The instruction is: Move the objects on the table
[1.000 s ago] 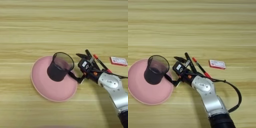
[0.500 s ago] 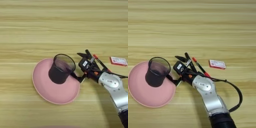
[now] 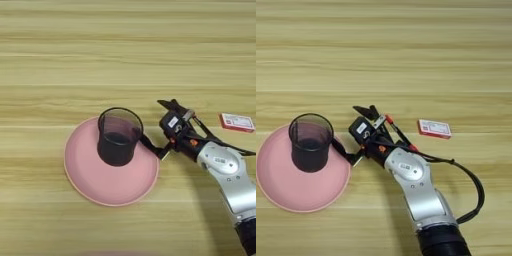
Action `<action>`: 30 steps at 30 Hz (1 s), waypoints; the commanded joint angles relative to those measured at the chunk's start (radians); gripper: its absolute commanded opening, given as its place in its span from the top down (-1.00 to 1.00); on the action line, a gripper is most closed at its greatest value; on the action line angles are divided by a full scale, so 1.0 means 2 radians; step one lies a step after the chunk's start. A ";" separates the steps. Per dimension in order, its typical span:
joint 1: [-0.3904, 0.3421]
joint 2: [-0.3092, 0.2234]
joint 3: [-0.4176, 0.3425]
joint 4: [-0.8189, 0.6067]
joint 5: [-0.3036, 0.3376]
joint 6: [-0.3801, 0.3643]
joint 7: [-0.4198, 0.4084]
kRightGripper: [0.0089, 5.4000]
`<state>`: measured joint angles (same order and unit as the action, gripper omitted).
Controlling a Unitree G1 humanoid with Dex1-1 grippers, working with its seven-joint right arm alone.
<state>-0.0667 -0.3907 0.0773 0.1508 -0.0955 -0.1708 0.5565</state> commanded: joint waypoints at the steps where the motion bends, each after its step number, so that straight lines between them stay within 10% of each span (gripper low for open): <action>1: -0.034 -0.015 -0.013 -0.012 -0.007 -0.019 -0.020 -0.99; 30: -0.070 -0.030 -0.035 0.063 -0.025 -0.040 -0.055 -0.99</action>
<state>-0.1412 -0.4140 0.0328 0.3020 -0.1547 -0.2291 0.4656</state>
